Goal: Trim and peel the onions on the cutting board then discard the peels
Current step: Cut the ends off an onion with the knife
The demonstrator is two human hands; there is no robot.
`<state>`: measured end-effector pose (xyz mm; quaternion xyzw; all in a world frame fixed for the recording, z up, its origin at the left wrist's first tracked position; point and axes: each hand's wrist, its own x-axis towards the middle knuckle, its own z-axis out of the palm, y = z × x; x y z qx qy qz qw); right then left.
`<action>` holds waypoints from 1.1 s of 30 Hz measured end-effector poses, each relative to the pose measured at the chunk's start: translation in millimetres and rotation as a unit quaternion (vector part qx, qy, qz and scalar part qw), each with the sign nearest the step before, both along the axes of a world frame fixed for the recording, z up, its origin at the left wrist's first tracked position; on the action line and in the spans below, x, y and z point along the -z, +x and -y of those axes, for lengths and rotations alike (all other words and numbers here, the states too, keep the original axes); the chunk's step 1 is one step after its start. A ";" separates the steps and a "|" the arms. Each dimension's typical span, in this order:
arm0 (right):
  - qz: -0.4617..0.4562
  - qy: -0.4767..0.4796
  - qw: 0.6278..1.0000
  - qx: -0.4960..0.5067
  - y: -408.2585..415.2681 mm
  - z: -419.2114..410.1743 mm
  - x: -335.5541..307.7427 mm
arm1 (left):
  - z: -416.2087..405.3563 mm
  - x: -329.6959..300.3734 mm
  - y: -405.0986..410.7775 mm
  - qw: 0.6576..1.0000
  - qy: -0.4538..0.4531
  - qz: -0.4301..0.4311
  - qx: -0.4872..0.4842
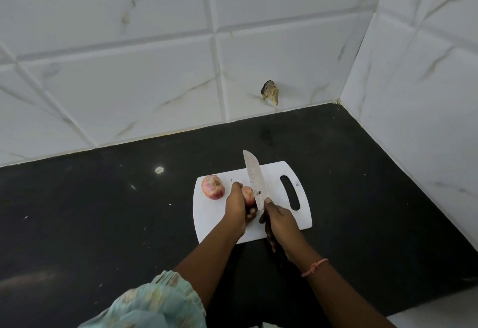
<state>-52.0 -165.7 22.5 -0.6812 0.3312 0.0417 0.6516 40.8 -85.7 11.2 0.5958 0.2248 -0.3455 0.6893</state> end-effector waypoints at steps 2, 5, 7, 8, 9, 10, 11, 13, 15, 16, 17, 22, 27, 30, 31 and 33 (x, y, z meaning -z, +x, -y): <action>-0.005 -0.076 0.997 0.001 3.5 -1.6 3.0 | 0.0 1.7 -0.3 1.000 0.000 0.006 0.003; 0.012 -0.158 0.987 0.019 8.2 -4.0 6.5 | -0.4 3.7 -0.5 1.000 0.001 0.014 0.011; 0.017 -0.183 0.983 0.025 11.0 -4.9 7.0 | -0.5 4.2 -1.1 1.000 0.006 0.019 0.016; 0.019 -0.195 0.980 0.021 12.1 -5.0 7.0 | -0.4 3.6 -1.5 1.000 0.004 0.019 0.014; 0.021 -0.201 0.979 0.017 12.9 -5.6 6.5 | -0.7 3.6 -1.3 1.000 0.002 0.017 0.009; 0.024 -0.202 0.979 0.013 13.4 -6.2 5.9 | -0.8 3.2 -1.3 1.000 -0.001 0.014 0.004; 0.026 -0.197 0.980 0.008 13.3 -7.0 5.7 | -0.9 4.2 -0.9 1.000 -0.005 0.011 -0.002; 0.032 -0.190 0.981 0.001 12.2 -9.2 5.2 | -1.2 4.2 0.5 1.000 -0.011 0.005 -0.020; 0.035 -0.199 0.979 -0.009 11.1 -12.1 4.7 | -1.5 5.5 2.3 0.999 -0.017 -0.008 -0.040; 0.036 -0.201 0.979 -0.011 11.2 -12.8 4.7 | -1.8 5.6 2.5 0.999 -0.018 -0.011 -0.043; 0.035 -0.203 0.979 -0.010 11.8 -13.5 4.0 | -2.1 6.3 2.3 0.999 -0.014 -0.011 -0.044; 0.028 -0.225 0.974 -0.020 21.9 -7.9 -3.3 | -1.2 7.7 -1.4 1.000 0.001 0.005 -0.025; 0.021 -0.194 0.980 -0.028 16.4 -12.1 3.6 | 1.8 -2.3 -4.3 0.998 0.006 -0.005 -0.055; 0.013 -0.179 0.983 -0.029 16.6 -11.1 2.6 | 1.3 -3.1 -4.8 0.998 0.002 -0.003 -0.060; 0.012 -0.184 0.982 -0.034 18.1 -9.9 0.8 | 1.2 -3.4 -4.8 0.998 0.000 -0.001 -0.058; 0.015 -0.195 0.980 -0.034 20.9 -8.0 -1.4 | 2.5 -1.4 -5.1 0.998 0.003 0.009 -0.054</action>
